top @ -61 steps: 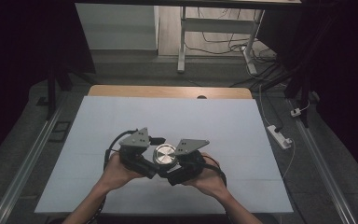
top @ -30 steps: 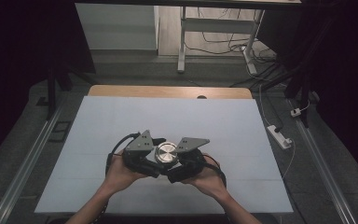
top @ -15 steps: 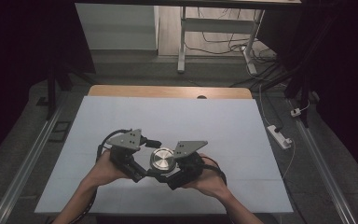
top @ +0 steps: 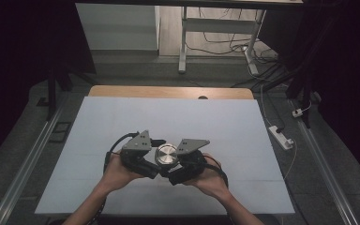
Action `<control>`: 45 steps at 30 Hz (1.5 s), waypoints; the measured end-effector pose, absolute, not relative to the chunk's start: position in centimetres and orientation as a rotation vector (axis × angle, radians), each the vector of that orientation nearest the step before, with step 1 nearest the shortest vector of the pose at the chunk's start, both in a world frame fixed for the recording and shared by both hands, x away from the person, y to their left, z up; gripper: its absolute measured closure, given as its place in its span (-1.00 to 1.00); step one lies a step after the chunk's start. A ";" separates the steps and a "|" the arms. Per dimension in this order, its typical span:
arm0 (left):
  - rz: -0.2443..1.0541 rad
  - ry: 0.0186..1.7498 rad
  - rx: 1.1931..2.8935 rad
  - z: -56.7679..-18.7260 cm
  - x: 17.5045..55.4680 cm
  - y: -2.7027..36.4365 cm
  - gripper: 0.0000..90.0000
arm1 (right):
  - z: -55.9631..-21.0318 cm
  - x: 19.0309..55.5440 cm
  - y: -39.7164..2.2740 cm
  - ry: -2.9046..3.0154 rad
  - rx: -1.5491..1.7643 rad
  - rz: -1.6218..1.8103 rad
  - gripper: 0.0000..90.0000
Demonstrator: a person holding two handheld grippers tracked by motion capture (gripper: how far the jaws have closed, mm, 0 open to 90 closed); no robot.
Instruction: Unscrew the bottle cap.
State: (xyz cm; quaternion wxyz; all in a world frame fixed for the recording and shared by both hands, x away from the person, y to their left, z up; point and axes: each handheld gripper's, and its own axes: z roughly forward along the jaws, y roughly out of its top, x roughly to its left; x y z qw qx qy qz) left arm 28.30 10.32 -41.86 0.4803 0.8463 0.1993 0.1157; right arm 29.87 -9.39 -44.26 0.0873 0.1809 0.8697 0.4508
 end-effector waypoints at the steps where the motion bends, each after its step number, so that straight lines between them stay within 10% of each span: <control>1: 0.314 0.522 2.063 -41.9 28.1 9.9 -0.54 | -44.3 30.0 -9.5 2.578 0.567 1.331 -0.67; 23: 0.087 0.307 2.074 -41.2 29.4 12.4 -0.65 | -43.4 29.4 -9.4 2.618 0.486 1.452 -0.67; 45: 0.377 0.533 2.024 -41.3 27.4 9.4 -0.56 | -43.6 29.9 -9.7 2.565 0.594 1.425 -0.66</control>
